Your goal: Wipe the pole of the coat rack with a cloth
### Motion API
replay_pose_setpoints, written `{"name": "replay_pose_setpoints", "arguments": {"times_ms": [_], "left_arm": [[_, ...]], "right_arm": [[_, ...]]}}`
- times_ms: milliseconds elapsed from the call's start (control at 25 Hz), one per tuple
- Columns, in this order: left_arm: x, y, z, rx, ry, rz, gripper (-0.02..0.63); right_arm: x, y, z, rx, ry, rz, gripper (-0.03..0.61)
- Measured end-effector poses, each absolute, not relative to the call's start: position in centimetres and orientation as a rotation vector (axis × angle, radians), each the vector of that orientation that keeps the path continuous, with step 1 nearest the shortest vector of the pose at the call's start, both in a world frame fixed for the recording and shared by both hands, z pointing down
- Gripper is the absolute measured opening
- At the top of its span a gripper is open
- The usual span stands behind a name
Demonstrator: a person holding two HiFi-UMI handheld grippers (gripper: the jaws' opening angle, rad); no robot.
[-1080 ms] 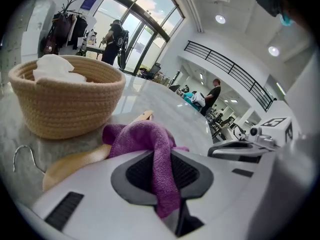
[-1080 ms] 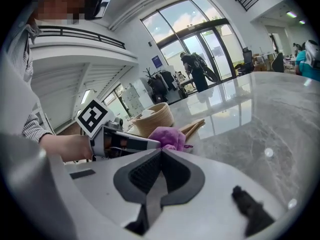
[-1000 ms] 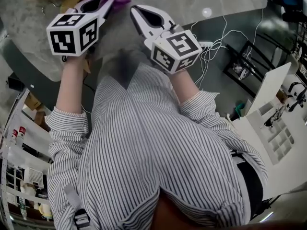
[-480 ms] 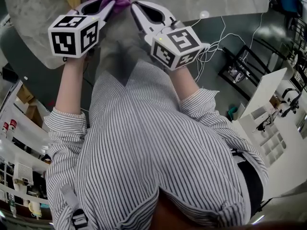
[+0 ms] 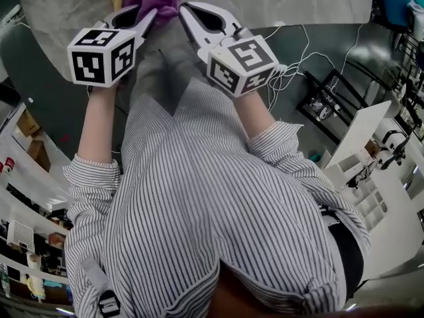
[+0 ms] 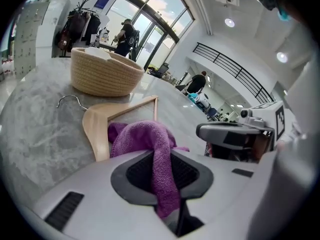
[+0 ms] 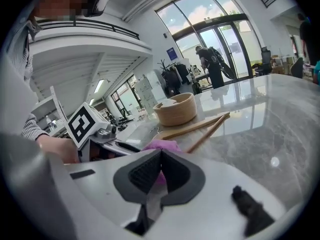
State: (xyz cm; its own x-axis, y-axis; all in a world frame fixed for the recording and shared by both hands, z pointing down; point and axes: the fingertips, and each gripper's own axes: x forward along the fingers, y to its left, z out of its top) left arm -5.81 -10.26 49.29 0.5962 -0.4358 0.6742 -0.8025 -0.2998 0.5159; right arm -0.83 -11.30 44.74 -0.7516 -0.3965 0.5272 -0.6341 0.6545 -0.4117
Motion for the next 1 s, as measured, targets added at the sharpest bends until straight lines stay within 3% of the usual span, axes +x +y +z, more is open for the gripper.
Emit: {"name": "replay_pose_setpoints", "arguments": {"times_ms": [1000], "left_arm": [[-8.9,-1.8,49.3,1.812,-1.026,0.395,0.081]], "right_arm": [[-5.7,-7.7,44.8,0.609,-2.491,0.788,0.014]]}}
